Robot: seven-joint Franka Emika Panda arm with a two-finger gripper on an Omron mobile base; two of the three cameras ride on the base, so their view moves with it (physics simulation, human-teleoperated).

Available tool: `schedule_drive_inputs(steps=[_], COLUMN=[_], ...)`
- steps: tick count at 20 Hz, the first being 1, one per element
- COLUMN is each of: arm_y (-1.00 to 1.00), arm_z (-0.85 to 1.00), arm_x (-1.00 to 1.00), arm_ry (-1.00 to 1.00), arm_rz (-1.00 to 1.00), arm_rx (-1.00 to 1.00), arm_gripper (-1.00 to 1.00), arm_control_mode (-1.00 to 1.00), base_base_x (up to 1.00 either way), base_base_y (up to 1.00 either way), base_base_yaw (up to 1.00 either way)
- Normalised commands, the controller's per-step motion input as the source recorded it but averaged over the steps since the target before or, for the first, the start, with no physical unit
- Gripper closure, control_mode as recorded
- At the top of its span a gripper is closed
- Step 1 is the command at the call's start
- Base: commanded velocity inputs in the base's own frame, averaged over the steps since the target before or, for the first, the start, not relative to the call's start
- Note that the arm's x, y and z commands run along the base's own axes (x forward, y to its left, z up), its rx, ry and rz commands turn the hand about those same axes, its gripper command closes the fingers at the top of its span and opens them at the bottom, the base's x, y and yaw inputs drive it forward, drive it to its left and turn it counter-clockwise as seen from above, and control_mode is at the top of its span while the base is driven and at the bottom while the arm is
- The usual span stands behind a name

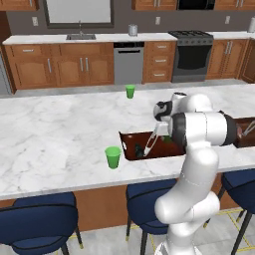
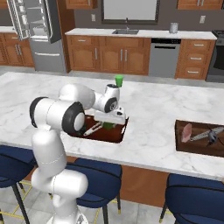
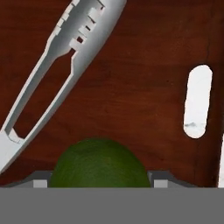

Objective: Gather the lime and eggplant from the fridge and place them on a tray on the dining counter. Then gather the steak and fish from the fridge and place them on the other tray.

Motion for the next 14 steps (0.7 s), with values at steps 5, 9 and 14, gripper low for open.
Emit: schedule_drive_inputs(steps=[5,9,14], arm_y=[0.0,0.0,0.0], arm_z=[-0.27,-0.23,-0.26], arm_x=[0.26,0.27,0.2], arm_ry=[0.05,0.05,0.03], arm_rz=[0.0,0.0,0.0], arm_rx=[0.0,0.0,0.0], arm_gripper=[1.0,1.0,1.0], arm_control_mode=[-1.0,-1.0,-1.0], base_base_x=[0.0,0.0,0.0], base_base_y=[0.0,0.0,0.0], base_base_yaw=[0.0,0.0,0.0])
